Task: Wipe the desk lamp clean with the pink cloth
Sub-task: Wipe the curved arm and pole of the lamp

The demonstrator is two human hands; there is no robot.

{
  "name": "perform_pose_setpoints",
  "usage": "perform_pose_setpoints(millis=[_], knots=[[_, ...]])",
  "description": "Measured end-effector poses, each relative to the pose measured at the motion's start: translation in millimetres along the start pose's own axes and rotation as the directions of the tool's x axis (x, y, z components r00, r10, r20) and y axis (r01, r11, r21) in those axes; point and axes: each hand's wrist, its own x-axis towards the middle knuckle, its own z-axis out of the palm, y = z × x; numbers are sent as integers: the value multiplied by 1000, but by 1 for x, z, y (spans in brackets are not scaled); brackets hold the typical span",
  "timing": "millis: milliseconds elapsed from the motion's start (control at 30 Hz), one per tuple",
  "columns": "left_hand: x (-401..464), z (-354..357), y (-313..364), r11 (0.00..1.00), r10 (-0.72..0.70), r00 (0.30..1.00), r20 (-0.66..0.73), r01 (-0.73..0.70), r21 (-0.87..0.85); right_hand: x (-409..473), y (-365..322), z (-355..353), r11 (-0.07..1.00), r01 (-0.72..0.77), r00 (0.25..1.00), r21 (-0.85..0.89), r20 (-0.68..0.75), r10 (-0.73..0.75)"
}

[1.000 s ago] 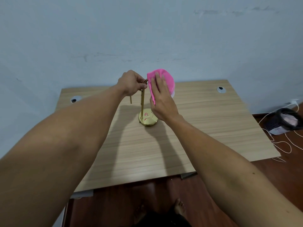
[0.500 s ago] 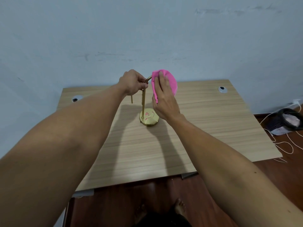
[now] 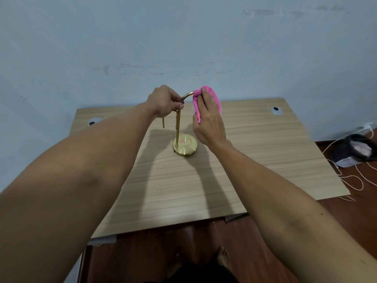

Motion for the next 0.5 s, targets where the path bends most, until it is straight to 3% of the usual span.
perform_pose_setpoints(millis=[167, 233, 367, 500], knots=[[2, -1, -3, 1000, 7, 1000, 16, -7, -3, 10, 5, -8, 896, 378, 925, -234, 46, -378], [0, 0, -1, 1000, 10, 1000, 7, -10, -5, 12, 10, -11, 884, 382, 920, -269, 24, -391], [-2, 0, 1, 1000, 4, 1000, -4, -4, -11, 8, 14, -9, 957, 213, 973, -198, -47, -226], [-3, 0, 1, 1000, 7, 1000, -1, -7, -5, 15, 12, -8, 884, 398, 913, -247, 12, -408]])
